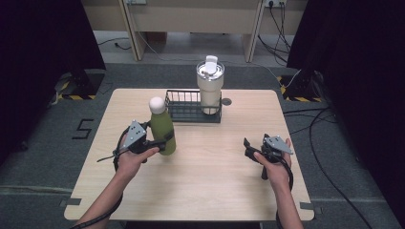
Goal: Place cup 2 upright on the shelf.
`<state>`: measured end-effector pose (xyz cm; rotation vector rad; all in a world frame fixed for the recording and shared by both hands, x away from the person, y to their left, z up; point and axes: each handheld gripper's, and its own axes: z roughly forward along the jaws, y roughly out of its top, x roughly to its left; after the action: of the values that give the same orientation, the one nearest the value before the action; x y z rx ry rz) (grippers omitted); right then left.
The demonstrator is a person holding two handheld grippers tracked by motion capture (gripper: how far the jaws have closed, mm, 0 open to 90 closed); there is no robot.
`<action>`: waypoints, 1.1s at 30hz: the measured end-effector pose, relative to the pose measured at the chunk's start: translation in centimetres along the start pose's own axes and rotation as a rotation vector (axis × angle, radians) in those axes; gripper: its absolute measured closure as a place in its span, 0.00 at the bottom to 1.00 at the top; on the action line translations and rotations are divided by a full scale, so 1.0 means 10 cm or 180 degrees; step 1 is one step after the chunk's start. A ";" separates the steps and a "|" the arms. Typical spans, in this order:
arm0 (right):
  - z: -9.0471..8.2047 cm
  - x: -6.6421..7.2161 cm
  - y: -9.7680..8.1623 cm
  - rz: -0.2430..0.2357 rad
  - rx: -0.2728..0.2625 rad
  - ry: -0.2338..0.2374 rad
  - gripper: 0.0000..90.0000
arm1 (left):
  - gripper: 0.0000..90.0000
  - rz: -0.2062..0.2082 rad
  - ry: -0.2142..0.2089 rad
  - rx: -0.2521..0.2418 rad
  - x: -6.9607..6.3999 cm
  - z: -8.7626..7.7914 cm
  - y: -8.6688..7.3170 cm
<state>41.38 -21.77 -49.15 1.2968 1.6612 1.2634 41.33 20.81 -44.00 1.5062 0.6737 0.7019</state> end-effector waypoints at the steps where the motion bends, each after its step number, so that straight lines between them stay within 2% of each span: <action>1: 0.00 0.00 0.01 0.0001 -0.0002 -0.0001 0.17 | 0.23 0.0009 0.0002 0.0001 0.01 0.01 0.01; 13: -0.01 -0.01 0.01 0.0009 -0.0006 -0.0007 0.17 | 0.23 0.0063 0.0057 -0.0049 0.09 0.11 0.16; 33: -0.01 -0.02 0.02 0.0022 -0.0012 -0.0006 0.17 | 0.23 0.0043 0.0118 -0.0066 0.19 0.27 0.26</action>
<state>41.37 -21.95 -48.96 1.3022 1.6537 1.2686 44.63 20.39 -41.43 1.4832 0.6829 0.7464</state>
